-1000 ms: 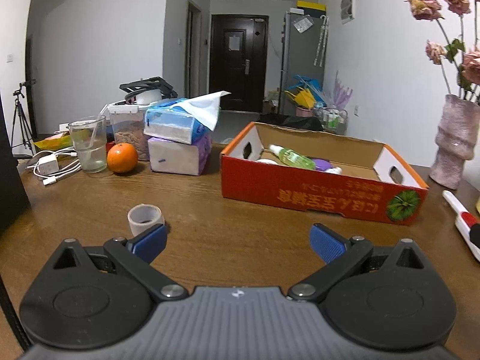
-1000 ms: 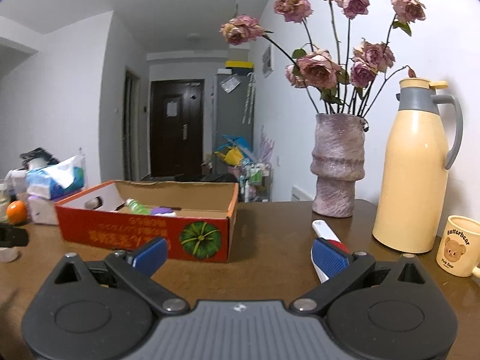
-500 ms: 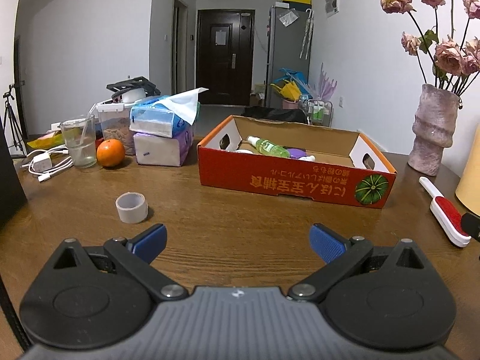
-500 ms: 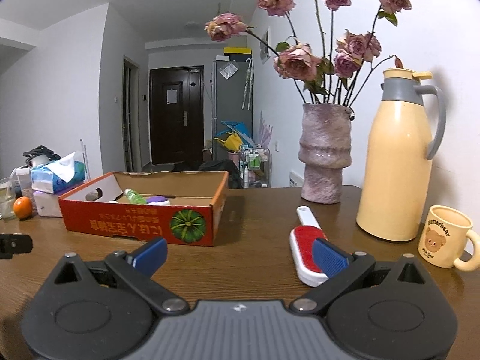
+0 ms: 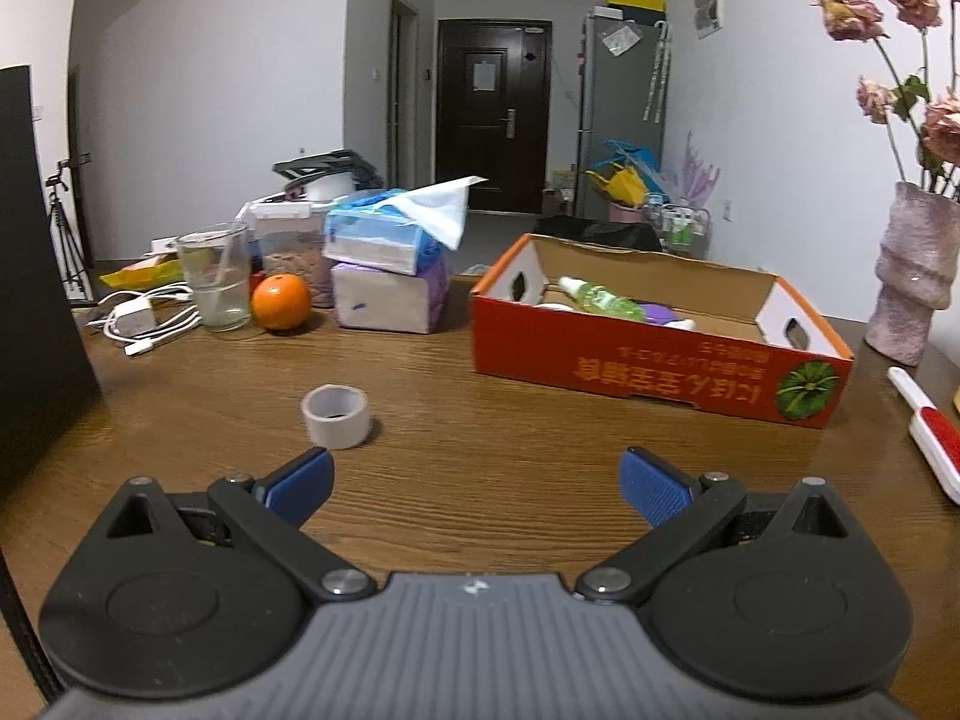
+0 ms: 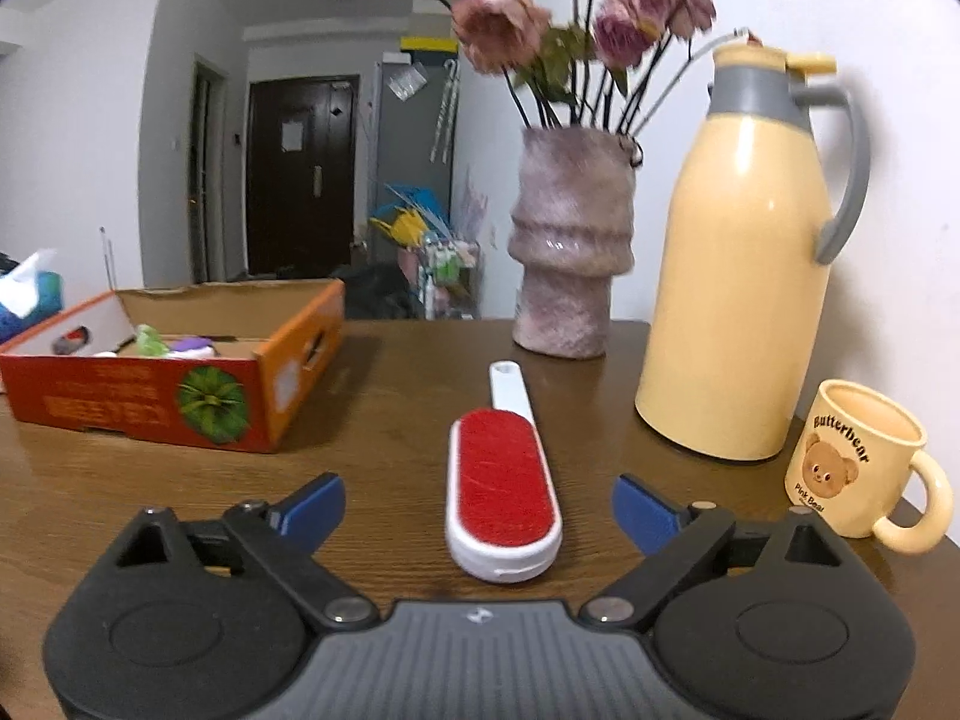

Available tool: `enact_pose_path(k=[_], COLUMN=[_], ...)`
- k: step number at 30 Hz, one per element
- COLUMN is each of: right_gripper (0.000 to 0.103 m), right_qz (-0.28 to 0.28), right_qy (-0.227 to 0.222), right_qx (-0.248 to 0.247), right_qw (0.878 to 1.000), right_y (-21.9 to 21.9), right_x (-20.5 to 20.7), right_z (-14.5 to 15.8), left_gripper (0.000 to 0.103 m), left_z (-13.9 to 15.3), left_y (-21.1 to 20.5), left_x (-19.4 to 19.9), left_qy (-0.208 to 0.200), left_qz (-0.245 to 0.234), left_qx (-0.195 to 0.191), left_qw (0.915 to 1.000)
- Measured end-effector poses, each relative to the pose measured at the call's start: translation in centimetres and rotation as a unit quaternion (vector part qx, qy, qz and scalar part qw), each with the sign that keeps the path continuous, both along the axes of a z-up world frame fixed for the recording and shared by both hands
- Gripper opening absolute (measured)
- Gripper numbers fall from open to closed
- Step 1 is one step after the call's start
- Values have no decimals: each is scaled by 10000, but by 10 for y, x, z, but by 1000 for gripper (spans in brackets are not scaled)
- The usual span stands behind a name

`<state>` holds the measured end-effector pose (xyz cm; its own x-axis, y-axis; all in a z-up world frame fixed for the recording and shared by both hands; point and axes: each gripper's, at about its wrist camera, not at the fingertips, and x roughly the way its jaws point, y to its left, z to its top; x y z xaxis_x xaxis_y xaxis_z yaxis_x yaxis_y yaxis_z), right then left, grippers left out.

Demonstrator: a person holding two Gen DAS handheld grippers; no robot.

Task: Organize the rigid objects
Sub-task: 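Grasp the red-and-white lint brush with the right tool while the left tool approaches the tape roll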

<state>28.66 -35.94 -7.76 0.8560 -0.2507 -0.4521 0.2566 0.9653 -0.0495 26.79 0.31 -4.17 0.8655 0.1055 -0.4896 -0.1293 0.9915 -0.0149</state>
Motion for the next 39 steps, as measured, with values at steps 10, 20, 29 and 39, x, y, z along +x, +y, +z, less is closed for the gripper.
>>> enact_pose_path(k=[10, 20, 29, 39], right_gripper=[81, 57, 55, 55], right_qz=[-269, -376, -481, -379], right_qy=[398, 800, 669, 6], right_qx=[277, 545, 553, 454], right_qw=[9985, 9946, 9951, 9983], right_y=[-18, -28, -27, -6], right_x=[52, 87, 81, 57], right_z=[-19, -28, -26, -12], left_gripper=[103, 103, 103, 103], left_z=[-9, -19, -26, -28], left_y=[32, 52, 64, 66], left_x=[11, 28, 37, 47], left_qy=[66, 190, 279, 231], left_qz=[407, 678, 787, 737], left_qx=[-15, -193, -234, 19], left_qw=[9991, 9973, 9962, 9970])
